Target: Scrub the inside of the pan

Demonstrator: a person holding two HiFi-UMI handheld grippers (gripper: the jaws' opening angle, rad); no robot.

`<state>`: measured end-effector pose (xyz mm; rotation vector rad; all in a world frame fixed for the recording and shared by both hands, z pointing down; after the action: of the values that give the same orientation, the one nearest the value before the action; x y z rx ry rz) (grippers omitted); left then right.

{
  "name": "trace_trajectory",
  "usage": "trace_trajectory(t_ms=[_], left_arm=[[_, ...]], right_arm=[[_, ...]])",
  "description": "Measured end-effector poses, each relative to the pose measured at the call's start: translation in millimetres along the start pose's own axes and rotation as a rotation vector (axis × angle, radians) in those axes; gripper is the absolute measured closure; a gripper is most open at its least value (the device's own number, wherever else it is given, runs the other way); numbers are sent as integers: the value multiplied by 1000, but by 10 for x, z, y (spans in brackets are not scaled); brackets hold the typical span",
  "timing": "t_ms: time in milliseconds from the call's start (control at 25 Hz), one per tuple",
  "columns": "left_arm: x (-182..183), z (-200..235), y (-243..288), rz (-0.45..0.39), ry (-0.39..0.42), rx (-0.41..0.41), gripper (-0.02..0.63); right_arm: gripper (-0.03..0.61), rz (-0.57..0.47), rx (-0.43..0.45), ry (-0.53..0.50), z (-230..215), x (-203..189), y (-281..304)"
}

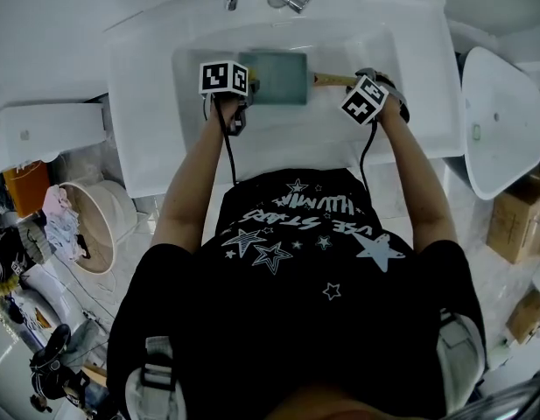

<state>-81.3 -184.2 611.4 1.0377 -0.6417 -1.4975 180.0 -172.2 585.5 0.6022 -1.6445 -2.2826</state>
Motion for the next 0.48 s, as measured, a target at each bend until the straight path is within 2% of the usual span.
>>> trace_trajectory(t_ms=[320, 480], left_arm=[[19, -143, -325, -59, 88, -122, 479], [37, -294, -487, -92, 159, -206, 479]], right_arm=[[463, -134, -108, 202, 126, 236, -360], [537, -236, -197, 331, 169, 382, -604]])
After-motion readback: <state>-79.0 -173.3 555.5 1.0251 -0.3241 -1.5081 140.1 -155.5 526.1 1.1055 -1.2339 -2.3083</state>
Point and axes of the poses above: the fingertips, and each gripper's own axes: y forward along the fingers, z to its left, x out of its top, the point moved 2 cm from there along -y, backward along the fingers
